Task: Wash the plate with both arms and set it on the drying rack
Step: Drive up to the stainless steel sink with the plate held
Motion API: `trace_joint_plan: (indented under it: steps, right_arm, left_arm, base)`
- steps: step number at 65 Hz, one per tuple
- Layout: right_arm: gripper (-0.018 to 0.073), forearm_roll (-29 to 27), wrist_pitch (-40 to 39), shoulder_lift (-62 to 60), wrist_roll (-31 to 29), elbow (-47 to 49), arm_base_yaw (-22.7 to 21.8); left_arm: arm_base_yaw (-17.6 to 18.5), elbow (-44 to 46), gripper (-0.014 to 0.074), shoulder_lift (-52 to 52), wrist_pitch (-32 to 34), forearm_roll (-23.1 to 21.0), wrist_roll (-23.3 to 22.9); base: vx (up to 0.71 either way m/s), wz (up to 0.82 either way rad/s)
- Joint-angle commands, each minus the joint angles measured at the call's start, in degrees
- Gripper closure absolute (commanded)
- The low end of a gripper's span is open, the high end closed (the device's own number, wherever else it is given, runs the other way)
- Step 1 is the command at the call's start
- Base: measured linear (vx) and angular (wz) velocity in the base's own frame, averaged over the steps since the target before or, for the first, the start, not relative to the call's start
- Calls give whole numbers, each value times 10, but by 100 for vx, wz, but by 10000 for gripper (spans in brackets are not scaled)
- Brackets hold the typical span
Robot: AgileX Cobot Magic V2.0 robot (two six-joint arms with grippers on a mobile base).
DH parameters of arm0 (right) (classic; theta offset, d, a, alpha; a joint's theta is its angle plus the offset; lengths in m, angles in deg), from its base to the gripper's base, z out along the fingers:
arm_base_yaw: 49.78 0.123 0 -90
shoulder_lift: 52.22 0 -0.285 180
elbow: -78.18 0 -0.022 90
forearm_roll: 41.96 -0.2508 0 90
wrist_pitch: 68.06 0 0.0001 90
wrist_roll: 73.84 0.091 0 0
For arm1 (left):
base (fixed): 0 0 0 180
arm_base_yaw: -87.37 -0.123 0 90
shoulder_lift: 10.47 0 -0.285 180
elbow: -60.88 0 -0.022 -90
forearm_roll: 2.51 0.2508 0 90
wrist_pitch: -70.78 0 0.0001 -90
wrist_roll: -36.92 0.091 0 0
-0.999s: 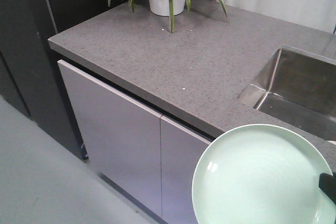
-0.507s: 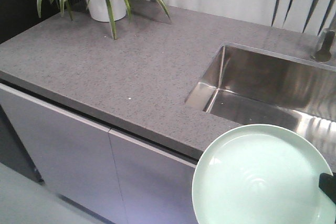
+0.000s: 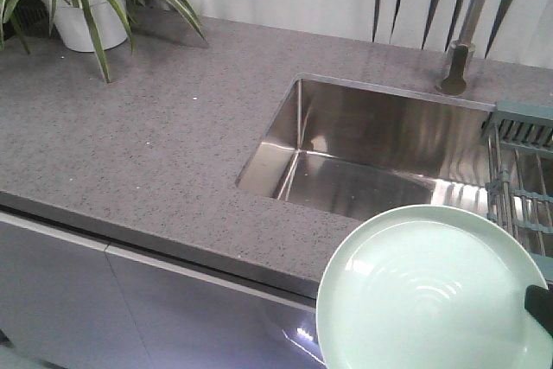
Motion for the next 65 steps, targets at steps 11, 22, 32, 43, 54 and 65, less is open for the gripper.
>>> trace_joint_plan:
  steps: [11,22,32,43,54,65]
  right_arm:
    - [561,-20,-34,3,-4,15,-4]
    - [561,-20,-34,3,-4,15,-4]
    - [561,-20,-34,3,-4,15,-4]
    - [561,-20,-34,3,-4,15,-4]
    - [561,-20,-34,3,-4,15,-4]
    - [561,-20,-34,3,-4,15,-4]
  left_arm:
    - [-1,12,603,-8,40,-1,-4]
    - [-1,12,603,-8,40,-1,-4]
    - [-1,12,603,-8,40,-1,-4]
    - [-1,12,603,-8,40,-1,-4]
    - [-1,12,603,-8,40,-1,-4]
    - [-1,12,603,-8,40,-1,-4]
  base:
    - [5,-21]
    - [5,-20]
    - [6,-22]
    - [5,-21]
    - [5,-19]
    - [5,-17]
